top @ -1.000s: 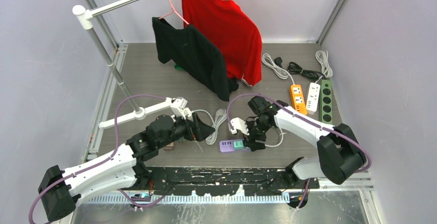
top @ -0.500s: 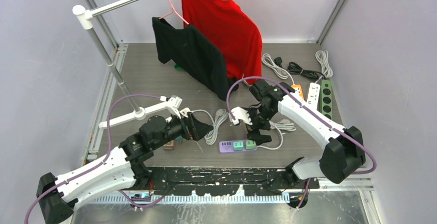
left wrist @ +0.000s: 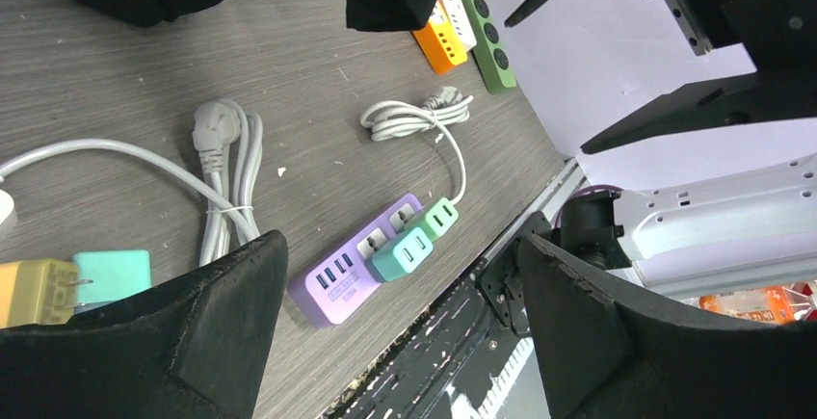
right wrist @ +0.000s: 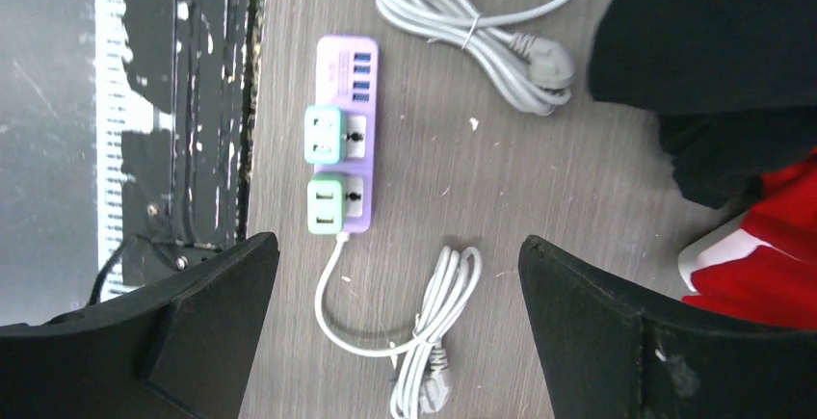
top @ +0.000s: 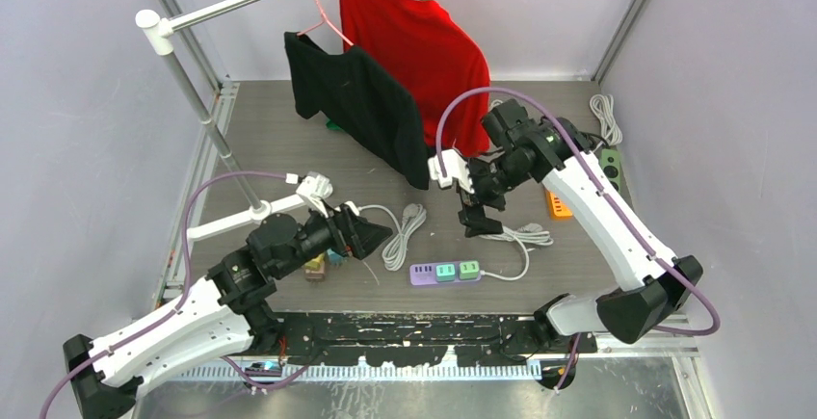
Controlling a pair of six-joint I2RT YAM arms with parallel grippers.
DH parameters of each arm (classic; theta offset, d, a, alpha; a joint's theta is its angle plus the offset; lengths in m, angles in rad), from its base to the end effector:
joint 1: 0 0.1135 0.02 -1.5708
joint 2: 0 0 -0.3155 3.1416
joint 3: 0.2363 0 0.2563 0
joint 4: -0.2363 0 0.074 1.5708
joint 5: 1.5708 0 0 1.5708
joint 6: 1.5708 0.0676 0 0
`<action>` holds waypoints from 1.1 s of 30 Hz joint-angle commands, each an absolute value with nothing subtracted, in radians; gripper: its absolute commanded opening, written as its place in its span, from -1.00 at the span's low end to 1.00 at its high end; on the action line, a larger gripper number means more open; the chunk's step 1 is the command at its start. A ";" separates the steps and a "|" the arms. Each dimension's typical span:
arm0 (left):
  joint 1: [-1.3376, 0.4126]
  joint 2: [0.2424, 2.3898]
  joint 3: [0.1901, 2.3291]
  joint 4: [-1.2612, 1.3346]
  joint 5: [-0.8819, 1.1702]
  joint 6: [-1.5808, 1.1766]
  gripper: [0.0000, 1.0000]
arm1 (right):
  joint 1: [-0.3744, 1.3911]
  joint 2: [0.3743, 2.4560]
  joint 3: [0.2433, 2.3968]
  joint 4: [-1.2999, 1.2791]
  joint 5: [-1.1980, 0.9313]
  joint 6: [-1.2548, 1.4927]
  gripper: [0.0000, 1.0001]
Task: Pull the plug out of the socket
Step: Place the socket at the center of the board, then remove the plug from the socket.
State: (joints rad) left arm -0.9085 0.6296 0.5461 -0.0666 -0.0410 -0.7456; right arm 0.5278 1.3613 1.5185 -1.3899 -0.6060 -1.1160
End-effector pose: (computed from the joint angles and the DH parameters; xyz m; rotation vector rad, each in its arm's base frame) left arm 0.0995 -0.1231 0.3171 0.1194 1.8682 -1.1588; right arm 0.1828 0.1512 0.3981 -1.9806 1.6534 0.6434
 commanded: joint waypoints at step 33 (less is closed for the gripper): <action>-1.141 0.995 0.358 0.424 -0.017 0.000 0.73 | 0.721 1.235 0.924 -0.809 -0.615 -1.069 0.95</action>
